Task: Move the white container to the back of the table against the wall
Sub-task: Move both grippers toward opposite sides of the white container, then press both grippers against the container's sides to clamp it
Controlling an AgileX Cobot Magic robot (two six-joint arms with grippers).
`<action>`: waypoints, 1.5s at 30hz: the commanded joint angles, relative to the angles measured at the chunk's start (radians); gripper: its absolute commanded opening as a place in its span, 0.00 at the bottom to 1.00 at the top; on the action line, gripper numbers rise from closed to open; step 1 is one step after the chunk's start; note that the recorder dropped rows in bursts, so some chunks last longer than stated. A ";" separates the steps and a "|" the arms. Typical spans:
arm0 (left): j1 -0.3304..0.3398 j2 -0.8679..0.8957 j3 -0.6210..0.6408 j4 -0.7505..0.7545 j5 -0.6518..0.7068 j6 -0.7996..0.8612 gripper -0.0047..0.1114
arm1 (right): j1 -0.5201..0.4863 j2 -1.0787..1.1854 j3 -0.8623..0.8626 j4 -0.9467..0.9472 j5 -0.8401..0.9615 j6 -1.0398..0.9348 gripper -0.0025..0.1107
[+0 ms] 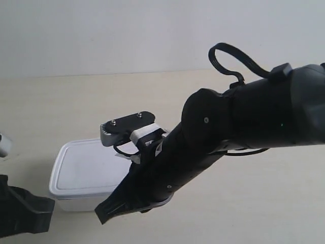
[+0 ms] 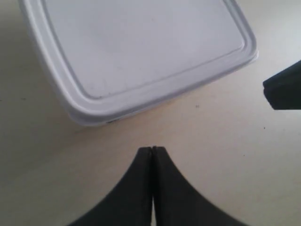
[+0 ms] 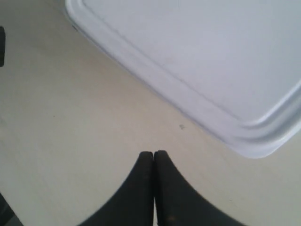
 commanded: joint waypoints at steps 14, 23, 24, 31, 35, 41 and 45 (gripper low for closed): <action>-0.102 0.269 0.019 -0.049 -0.210 0.002 0.04 | 0.003 0.129 0.038 0.005 -0.143 -0.002 0.02; -0.102 0.370 -0.010 -0.049 -0.281 0.002 0.04 | 0.003 0.140 0.038 0.005 -0.177 -0.002 0.02; -0.102 0.376 -0.018 -0.049 -0.287 0.005 0.04 | 0.003 0.140 0.038 0.005 -0.182 -0.002 0.02; -0.102 0.396 -0.053 -0.049 -0.315 0.005 0.04 | 0.003 0.140 0.038 0.005 -0.233 -0.002 0.02; -0.102 0.436 -0.063 -0.049 -0.374 0.005 0.04 | 0.003 0.140 0.038 0.005 -0.286 -0.002 0.02; -0.102 0.489 -0.076 -0.049 -0.454 0.003 0.04 | 0.003 0.140 0.038 0.005 -0.360 -0.011 0.02; -0.102 0.504 -0.097 -0.049 -0.472 0.001 0.04 | 0.001 0.140 0.038 0.003 -0.401 -0.011 0.02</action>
